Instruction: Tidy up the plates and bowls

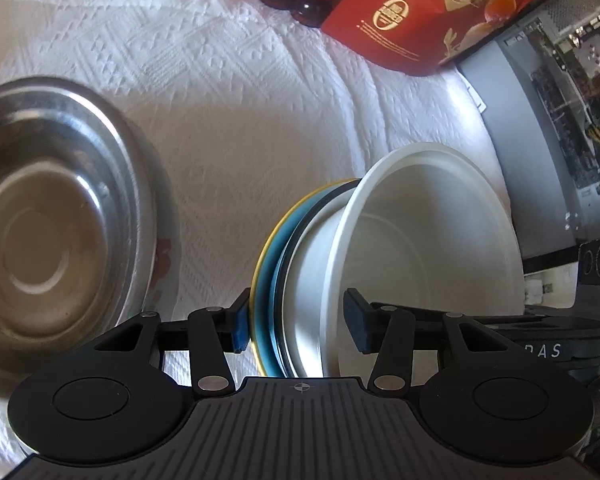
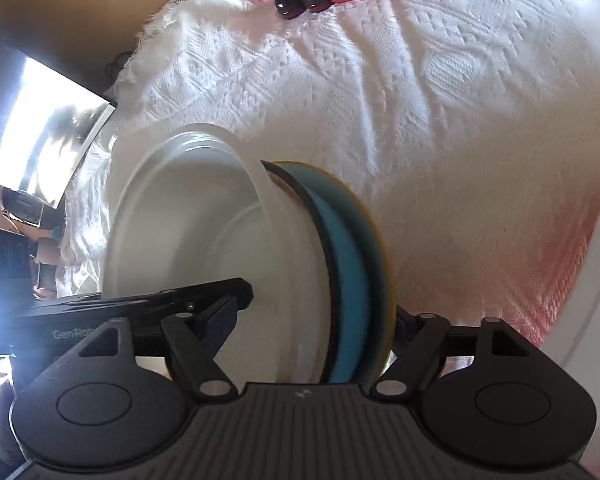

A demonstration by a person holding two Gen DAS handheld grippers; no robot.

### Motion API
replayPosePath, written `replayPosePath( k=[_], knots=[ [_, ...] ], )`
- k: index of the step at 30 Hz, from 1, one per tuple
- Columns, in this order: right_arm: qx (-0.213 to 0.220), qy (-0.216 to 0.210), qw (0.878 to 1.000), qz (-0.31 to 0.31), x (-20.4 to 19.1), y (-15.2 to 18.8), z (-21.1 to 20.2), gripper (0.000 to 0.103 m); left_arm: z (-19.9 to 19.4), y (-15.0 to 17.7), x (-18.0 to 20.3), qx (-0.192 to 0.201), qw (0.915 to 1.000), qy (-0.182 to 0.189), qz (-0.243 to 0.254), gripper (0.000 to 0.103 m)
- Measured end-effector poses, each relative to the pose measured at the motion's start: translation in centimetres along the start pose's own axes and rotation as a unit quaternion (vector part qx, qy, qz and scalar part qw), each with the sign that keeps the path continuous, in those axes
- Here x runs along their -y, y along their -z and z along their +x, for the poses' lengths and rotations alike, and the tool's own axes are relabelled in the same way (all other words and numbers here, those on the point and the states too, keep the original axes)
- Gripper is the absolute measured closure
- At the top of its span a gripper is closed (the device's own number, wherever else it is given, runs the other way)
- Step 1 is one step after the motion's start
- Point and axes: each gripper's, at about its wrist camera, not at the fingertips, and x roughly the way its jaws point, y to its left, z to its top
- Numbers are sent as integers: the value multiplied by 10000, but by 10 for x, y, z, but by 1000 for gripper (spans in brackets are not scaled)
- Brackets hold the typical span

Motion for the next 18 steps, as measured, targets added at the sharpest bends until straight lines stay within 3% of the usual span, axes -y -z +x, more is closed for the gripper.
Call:
replayPosePath(
  k=[7, 11, 15, 18],
  knots=[
    [-123, 48, 9997, -189, -16, -1, 8, 25, -20, 9, -4, 83, 9997, -239, 3, 52],
    [-225, 65, 9991, -344, -19, -5, 12, 25, -21, 8, -5, 84, 9997, -198, -65, 52],
    [112, 949, 9921, -812, -26, -9, 9, 25, -21, 8, 5, 95, 9993, -312, 162, 52],
    [92, 947, 9923, -795, -22, -11, 10, 25, -19, 7, 7, 93, 9988, -401, 249, 51]
  ],
)
